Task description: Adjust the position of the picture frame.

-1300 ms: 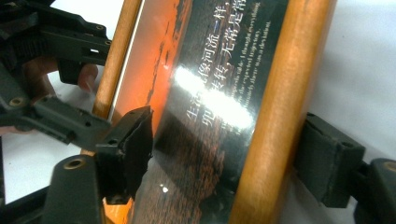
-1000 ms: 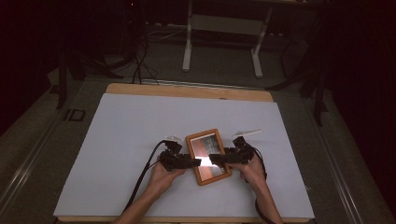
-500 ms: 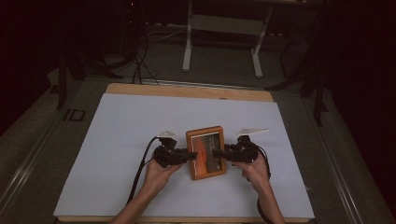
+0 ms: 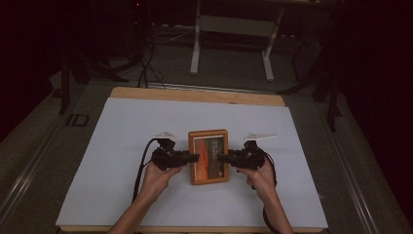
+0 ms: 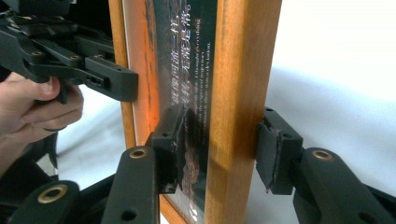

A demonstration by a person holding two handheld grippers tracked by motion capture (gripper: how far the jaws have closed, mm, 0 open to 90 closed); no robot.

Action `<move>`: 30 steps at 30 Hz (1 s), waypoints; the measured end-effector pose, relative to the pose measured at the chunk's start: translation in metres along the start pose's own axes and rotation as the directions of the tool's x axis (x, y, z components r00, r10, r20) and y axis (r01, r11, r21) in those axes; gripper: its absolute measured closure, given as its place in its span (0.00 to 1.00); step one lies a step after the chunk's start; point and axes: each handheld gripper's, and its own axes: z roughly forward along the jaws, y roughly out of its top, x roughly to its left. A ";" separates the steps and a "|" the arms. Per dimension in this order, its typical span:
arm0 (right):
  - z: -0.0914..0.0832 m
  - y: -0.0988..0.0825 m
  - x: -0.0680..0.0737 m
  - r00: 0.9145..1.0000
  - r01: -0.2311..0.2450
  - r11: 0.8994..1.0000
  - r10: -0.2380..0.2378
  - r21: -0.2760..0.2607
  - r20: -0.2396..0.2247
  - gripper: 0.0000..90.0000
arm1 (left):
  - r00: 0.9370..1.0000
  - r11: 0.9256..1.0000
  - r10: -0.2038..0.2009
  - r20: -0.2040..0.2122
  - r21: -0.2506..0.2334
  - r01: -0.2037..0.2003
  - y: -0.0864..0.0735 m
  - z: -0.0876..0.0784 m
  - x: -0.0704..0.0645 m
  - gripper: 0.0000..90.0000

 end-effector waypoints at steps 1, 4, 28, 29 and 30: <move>0.001 0.000 0.000 1.000 -0.005 1.000 0.005 -0.003 -0.005 0.63 | 1.000 1.000 0.001 -0.002 -0.002 -0.001 0.001 -0.002 0.001 0.71; 0.004 0.000 0.002 1.000 -0.011 1.000 0.010 -0.008 -0.016 0.64 | 1.000 1.000 -0.004 -0.003 -0.007 0.004 0.002 -0.006 0.003 0.70; 0.031 -0.010 0.005 0.994 -0.101 0.993 0.102 0.062 -0.022 0.66 | 0.990 0.990 -0.136 0.043 0.037 0.135 -0.012 -0.009 0.035 0.69; 0.031 -0.010 0.005 0.994 -0.105 0.992 0.107 0.066 -0.021 0.66 | 0.988 0.989 -0.147 0.047 0.038 0.146 -0.013 -0.009 0.037 0.69; 0.032 -0.011 0.004 0.993 -0.110 0.992 0.112 0.067 -0.024 0.66 | 0.987 0.988 -0.151 0.047 0.041 0.149 -0.013 -0.009 0.038 0.69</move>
